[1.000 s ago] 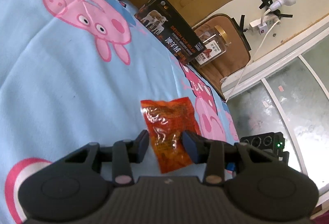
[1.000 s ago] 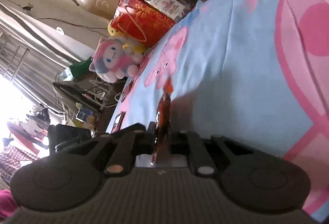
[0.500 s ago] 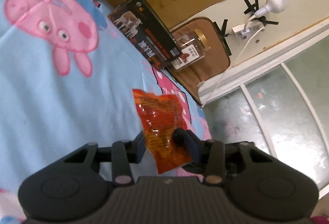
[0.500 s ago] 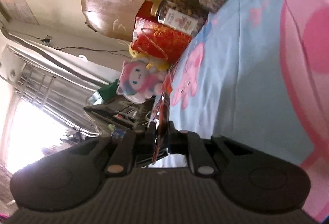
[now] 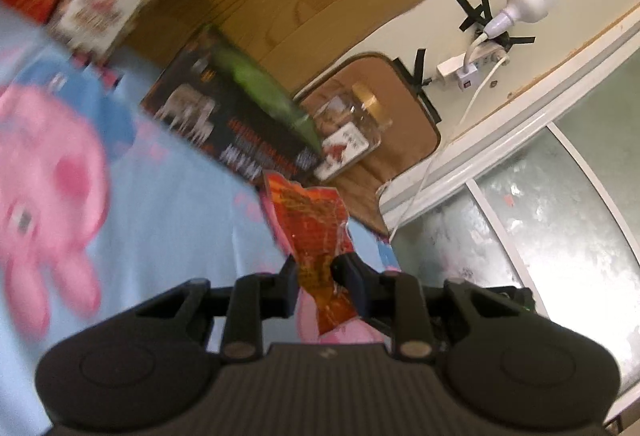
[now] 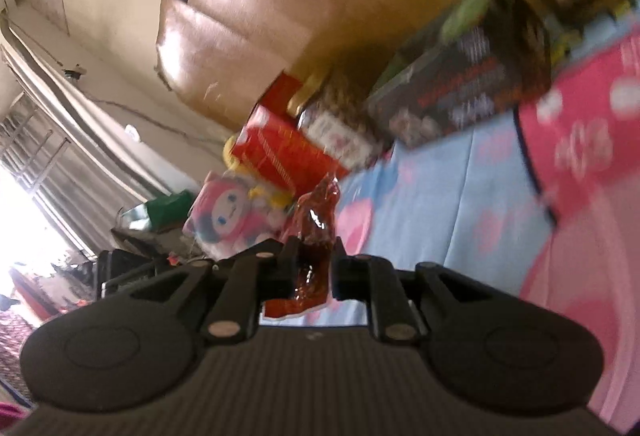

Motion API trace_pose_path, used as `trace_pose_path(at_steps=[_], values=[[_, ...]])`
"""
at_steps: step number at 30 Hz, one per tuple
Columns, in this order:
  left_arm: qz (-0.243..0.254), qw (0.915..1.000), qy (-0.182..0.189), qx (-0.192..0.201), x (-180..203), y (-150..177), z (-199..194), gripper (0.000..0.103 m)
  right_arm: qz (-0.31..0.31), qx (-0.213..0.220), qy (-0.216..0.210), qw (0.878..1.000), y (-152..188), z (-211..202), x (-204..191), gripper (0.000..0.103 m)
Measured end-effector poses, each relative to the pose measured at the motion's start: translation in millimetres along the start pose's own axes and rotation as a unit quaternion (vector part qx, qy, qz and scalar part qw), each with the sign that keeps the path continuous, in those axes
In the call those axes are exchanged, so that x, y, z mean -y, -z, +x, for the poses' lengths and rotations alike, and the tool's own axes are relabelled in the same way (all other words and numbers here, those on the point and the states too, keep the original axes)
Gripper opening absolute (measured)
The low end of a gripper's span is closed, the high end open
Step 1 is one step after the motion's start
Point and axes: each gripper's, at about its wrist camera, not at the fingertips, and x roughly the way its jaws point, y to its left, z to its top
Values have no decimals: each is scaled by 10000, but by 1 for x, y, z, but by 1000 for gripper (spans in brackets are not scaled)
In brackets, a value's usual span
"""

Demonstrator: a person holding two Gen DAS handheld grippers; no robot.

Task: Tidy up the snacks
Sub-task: 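Lift the orange bag over the black box and release it inside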

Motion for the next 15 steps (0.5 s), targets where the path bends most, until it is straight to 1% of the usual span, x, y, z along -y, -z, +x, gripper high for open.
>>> trace_pose_path(at_steps=[4, 6, 9, 12, 13, 14, 15], values=[[195, 9997, 10, 129, 5, -42, 28, 25, -223, 321, 182, 9991, -38, 10, 4, 18], [289, 9993, -48, 218, 5, -63, 42, 26, -310, 452, 308, 9980, -58, 20, 6, 18], [278, 9990, -167, 320, -2, -93, 60, 26, -495, 577, 527, 9957, -85, 42, 10, 18], [288, 9975, -472, 435, -13, -119, 79, 28, -943, 699, 866, 9893, -104, 69, 12, 21], [338, 9964, -621, 462, -16, -126, 85, 28, -1167, 751, 1035, 9849, -108, 79, 12, 21], [408, 9944, -830, 507, -19, -131, 91, 27, -1400, 807, 1212, 9794, -112, 86, 13, 23], [462, 9915, -1069, 577, -23, -134, 97, 26, -1718, 867, 1473, 9702, -113, 95, 12, 26]])
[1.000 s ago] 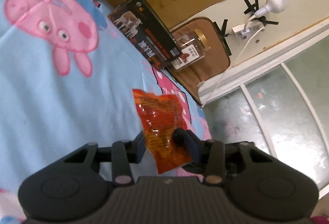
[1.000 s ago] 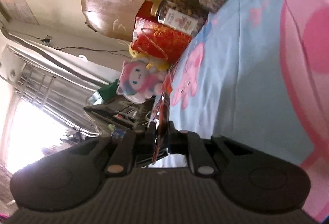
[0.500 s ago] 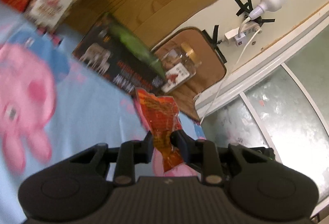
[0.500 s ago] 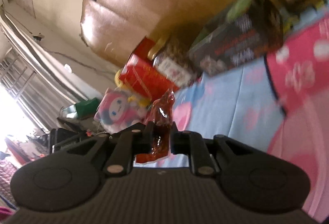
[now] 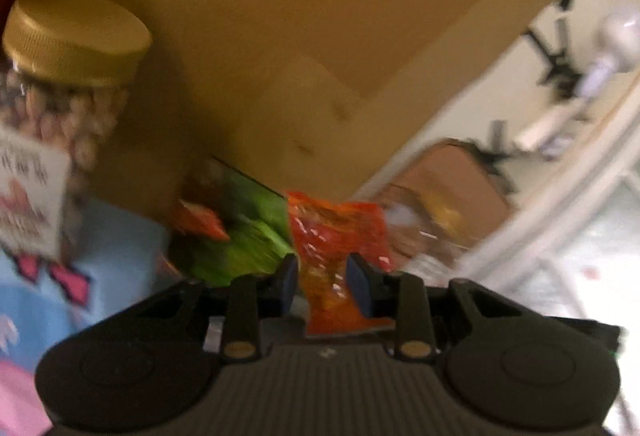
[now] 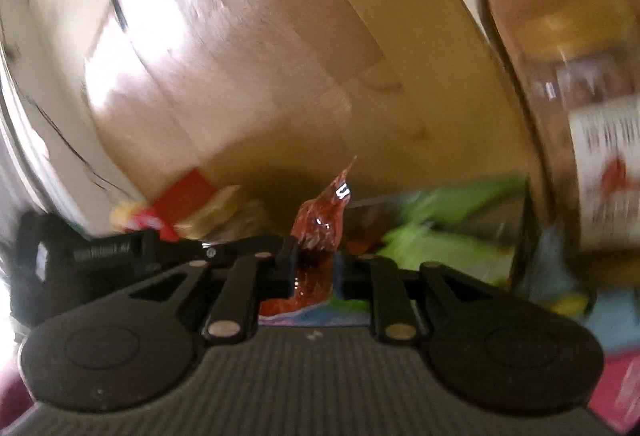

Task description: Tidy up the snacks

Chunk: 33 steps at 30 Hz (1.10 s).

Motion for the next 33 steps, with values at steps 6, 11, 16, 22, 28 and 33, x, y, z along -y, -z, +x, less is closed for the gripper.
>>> trace_pose_path(at_steps=[6, 11, 16, 22, 28, 33], values=[[207, 9992, -300, 144, -6, 11, 3, 27, -1331, 399, 950, 9857, 24, 3, -18, 56], [617, 9973, -317, 228, 15, 35, -23, 28, -863, 237, 909, 9918, 38, -21, -9, 55], [1155, 9914, -528, 310, 42, 66, -63, 31, -731, 549, 969, 9911, 51, -66, -24, 56], [1706, 9798, -1028, 206, 57, 130, -104, 37, -606, 765, 1019, 9900, 88, -121, -46, 70], [1396, 9822, -1258, 67, 49, 172, -135, 45, -844, 302, 1400, 9861, 120, -142, -63, 86], [1384, 9795, -1450, 210, 50, 189, -154, 55, -925, 175, 1513, 9840, 133, -154, -77, 92]])
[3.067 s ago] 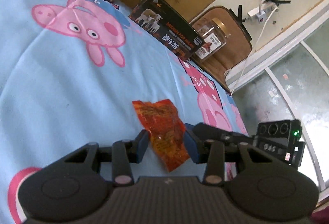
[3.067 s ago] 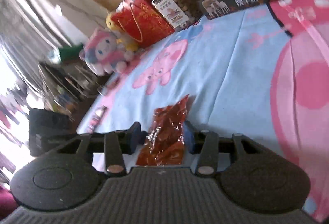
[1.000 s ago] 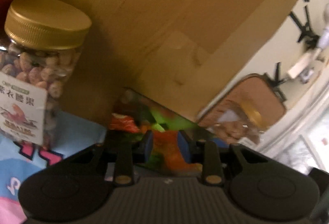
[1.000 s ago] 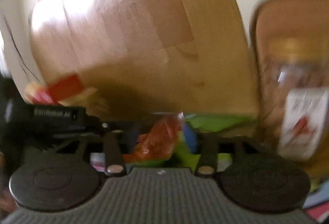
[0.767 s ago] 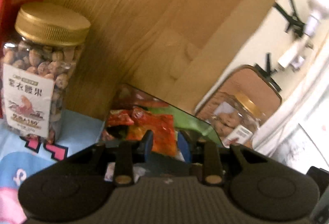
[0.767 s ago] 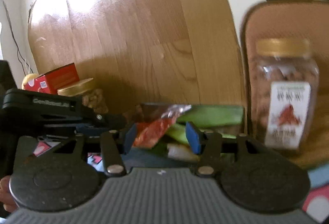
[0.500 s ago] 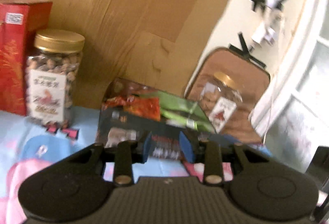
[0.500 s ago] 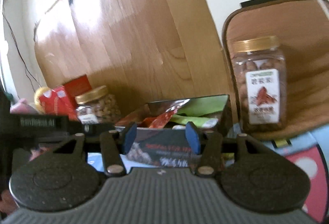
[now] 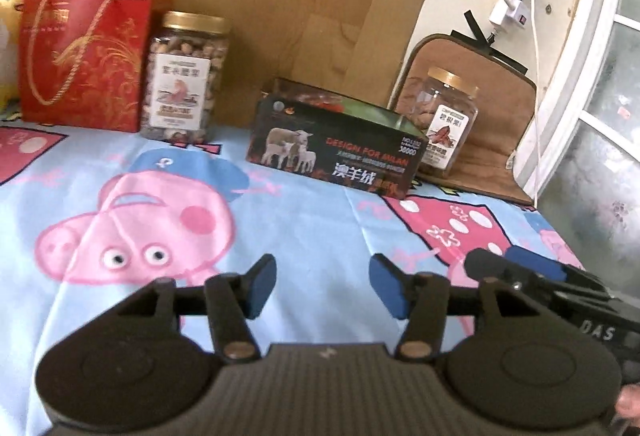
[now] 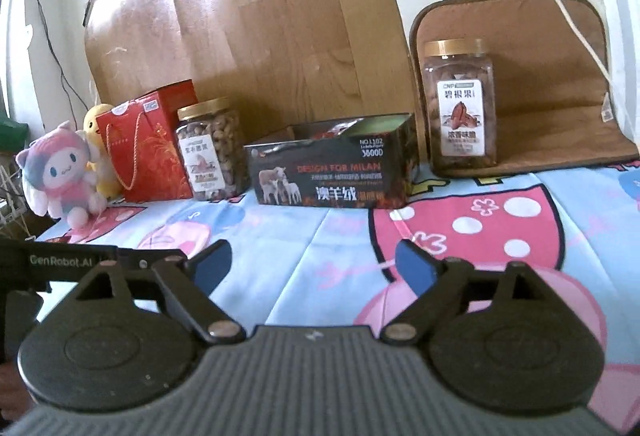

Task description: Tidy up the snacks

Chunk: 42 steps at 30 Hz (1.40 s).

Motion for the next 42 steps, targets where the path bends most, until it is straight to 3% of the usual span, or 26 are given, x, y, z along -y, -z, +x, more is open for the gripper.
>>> trace_pose_path(at_steps=[4, 6, 9, 12, 21, 33, 42], values=[[57, 9998, -182, 60, 4, 5, -11, 68, 26, 168, 75, 9998, -2, -15, -8, 97], [78, 9995, -242, 167, 5, 8, -19, 89, 77, 319, 134, 9994, -2, -24, -11, 102], [141, 9985, -338, 411, 8, 10, -32, 103, 101, 585, 332, 9977, 0, -37, -18, 103], [271, 9974, -378, 542, 11, 9, -44, 103, 133, 665, 437, 9967, 0, -42, -23, 103], [499, 9956, -584, 538, 12, 14, -51, 103, 456, 262, 458, 9976, 7, -39, -29, 103], [621, 9910, -1180, 141, 8, 14, -35, 103, 715, -192, 500, 9960, 17, -27, -29, 103], [387, 9916, -1221, -157, 4, 10, -27, 103, 780, -291, 515, 9952, 16, -26, -24, 103]])
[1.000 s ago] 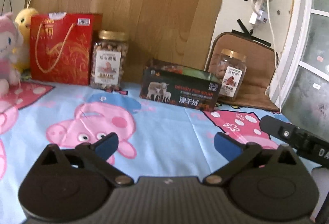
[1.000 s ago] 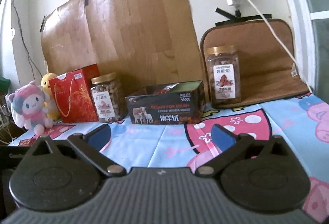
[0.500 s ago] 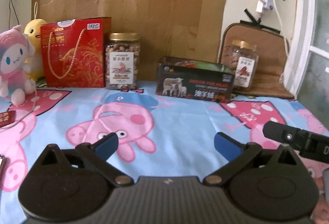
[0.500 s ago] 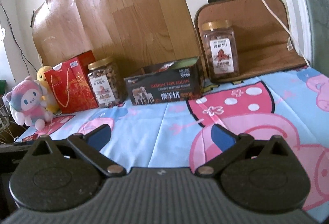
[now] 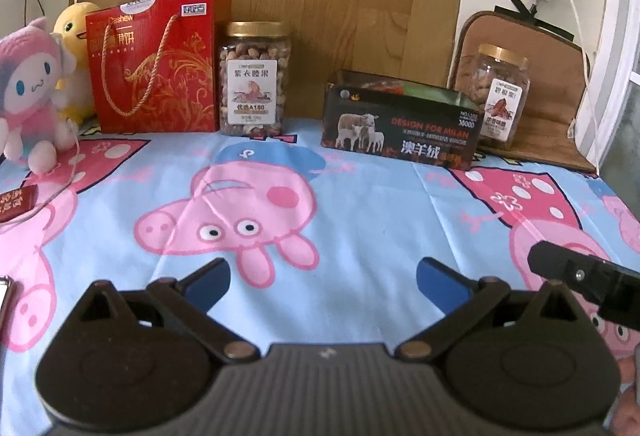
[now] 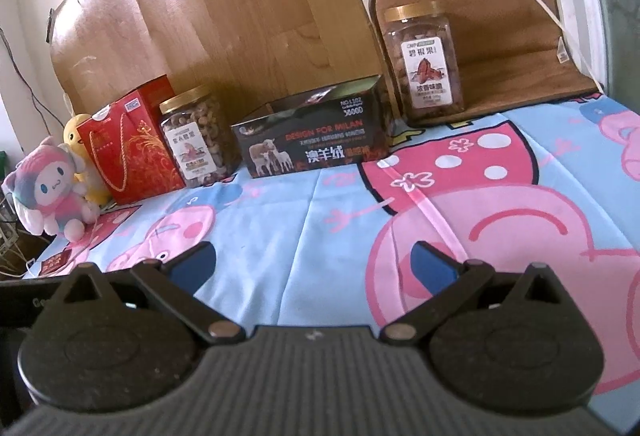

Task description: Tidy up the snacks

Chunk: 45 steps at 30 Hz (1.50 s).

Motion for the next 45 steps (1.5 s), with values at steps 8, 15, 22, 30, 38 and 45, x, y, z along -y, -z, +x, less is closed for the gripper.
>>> trace_pose_path(at_steps=[8, 15, 22, 30, 38, 45], values=[[221, 9994, -144, 237, 5, -7, -7, 103, 28, 135, 56, 9999, -4, -5, 4, 103], [262, 9986, -173, 415, 6, -16, -14, 103, -49, 277, 61, 9996, -5, -10, 1, 103], [258, 9994, -170, 186, 7, -11, -8, 103, -60, 233, 33, 9997, -2, -10, -3, 103], [439, 9984, -334, 126, 10, -8, -6, 103, -108, 204, 4, 9997, 1, -11, -6, 103], [528, 9976, -445, 94, 9, -6, -4, 103, -115, 238, 15, 9997, 2, -12, -7, 103], [621, 9968, -493, 122, 11, -5, -4, 103, -158, 309, 34, 9994, 3, -14, -8, 103]])
